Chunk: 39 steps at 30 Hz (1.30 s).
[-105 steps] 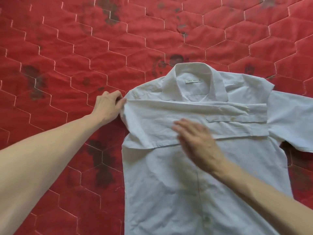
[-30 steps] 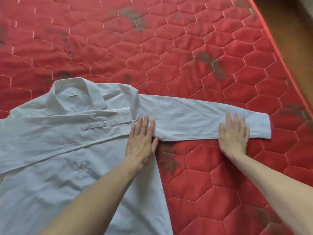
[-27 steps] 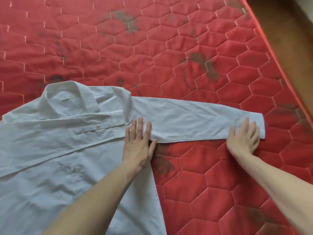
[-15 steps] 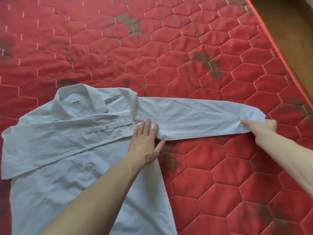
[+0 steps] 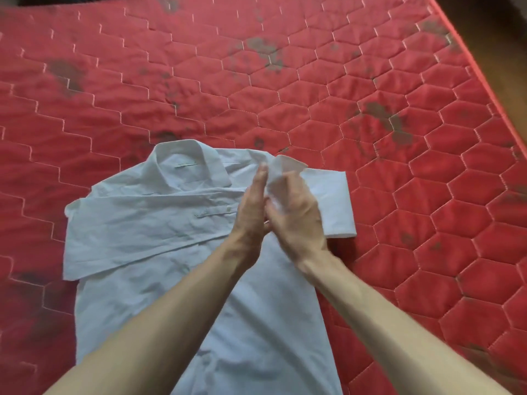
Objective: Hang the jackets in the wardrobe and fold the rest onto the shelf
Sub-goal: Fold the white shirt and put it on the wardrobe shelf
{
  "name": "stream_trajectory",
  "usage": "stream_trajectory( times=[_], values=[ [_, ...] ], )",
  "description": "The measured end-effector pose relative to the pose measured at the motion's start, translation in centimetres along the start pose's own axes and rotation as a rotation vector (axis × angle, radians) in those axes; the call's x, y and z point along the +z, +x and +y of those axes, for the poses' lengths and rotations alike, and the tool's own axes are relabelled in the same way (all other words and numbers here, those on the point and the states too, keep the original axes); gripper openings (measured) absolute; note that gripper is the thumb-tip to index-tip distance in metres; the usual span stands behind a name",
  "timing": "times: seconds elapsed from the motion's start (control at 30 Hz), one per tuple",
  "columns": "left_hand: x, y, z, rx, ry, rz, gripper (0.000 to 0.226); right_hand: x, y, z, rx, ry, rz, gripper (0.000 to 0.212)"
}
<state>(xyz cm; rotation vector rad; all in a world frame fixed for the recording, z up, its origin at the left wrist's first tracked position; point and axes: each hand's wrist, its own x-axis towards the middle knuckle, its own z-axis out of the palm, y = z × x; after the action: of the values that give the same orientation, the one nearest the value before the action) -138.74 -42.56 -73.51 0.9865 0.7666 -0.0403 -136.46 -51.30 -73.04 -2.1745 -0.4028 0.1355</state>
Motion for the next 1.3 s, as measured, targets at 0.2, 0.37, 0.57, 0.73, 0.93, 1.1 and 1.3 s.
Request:
stream_trajectory(
  times=[0.2, 0.37, 0.57, 0.73, 0.93, 1.1, 1.3],
  values=[
    [-8.4, 0.0, 4.5, 0.159, 0.288, 0.268, 0.027, 6.5, -2.8, -3.5, -0.254, 0.044, -0.392, 0.075],
    [-16.0, -0.7, 7.4, 0.166, 0.136, 0.328, 0.017, 7.5, -4.5, -0.6, -0.532, -0.168, -0.383, 0.055],
    [-25.8, -0.9, 8.7, 0.167, -0.025, 0.343, 0.026, 6.9, -2.2, 4.8, -0.197, -0.279, -0.105, 0.036],
    [-33.6, 0.4, 6.4, -0.115, -0.009, 0.549, 0.032, 6.3, 3.4, 7.9, -0.029, -0.335, -0.036, 0.048],
    [-36.3, 1.9, 4.5, -0.225, 0.086, 0.723, 0.039, 4.6, 11.1, 8.4, -0.008, -0.398, -0.270, 0.055],
    [-35.9, 2.0, 4.7, -0.089, -0.035, 0.764, 0.048, 3.9, 14.9, 7.5, -0.083, -0.566, -0.493, 0.054],
    [-36.0, 2.7, 3.0, -0.030, 0.401, 0.836, 0.038, 1.7, 18.0, 7.6, -0.164, -0.691, -0.731, 0.030]
  ],
)
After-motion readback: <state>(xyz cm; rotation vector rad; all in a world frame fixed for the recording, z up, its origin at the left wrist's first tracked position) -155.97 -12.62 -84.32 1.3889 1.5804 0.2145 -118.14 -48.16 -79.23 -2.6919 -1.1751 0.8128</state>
